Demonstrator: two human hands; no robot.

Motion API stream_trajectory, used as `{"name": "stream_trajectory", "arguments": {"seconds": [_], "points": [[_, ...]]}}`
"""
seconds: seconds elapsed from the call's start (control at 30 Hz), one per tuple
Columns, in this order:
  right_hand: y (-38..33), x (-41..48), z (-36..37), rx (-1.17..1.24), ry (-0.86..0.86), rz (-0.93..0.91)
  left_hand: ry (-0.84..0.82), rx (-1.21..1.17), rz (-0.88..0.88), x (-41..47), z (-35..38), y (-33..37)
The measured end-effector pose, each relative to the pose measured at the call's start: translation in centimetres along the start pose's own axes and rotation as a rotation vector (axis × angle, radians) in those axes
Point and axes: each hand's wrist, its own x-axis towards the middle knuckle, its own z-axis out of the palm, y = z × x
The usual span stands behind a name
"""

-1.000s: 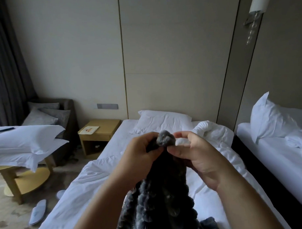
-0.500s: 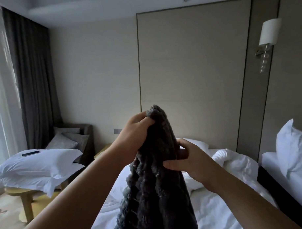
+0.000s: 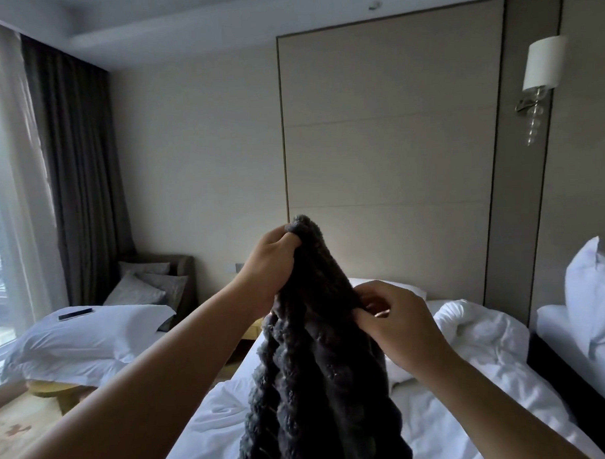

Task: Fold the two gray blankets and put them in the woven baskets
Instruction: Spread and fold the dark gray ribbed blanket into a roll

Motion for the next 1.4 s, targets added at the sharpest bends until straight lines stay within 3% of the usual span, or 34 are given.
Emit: {"name": "stream_trajectory", "arguments": {"seconds": [0.07,0.13,0.43,0.6,0.73,0.9,1.07,1.23,1.4], "points": [[-0.4,-0.5,0.3,-0.088,0.147,-0.151,0.006,-0.008,-0.009,-0.1,-0.1,0.1],[-0.6,-1.0,0.4,-0.038,0.186,-0.196,-0.001,0.012,0.000,-0.3,-0.1,0.2],[-0.4,-2.4,0.7,0.287,-0.271,0.248,-0.077,0.045,0.006,-1.0,0.4,-0.3],[-0.2,-3.3,0.0,0.283,-0.395,0.268,-0.072,0.036,-0.018,-1.4,0.0,-1.0],[-0.4,-3.8,-0.5,0.372,-0.409,0.210,0.006,-0.229,-0.192,-1.7,-0.4,-1.2],[-0.1,-3.7,0.2,0.359,-0.319,0.229,-0.314,-0.492,-0.223,-2.6,-1.4,-1.5],[-1.0,-4.4,1.9,0.423,-0.531,0.217,-0.482,-0.528,-0.218,-3.4,-1.5,-1.9],[-0.9,-5.1,2.9,0.286,-0.747,0.259,-0.466,-0.569,-0.180,-3.7,-2.2,-2.3],[0.2,-4.5,2.5,0.245,-0.753,0.297,-0.360,-0.531,-0.133,-3.6,-3.1,-2.6]]}}
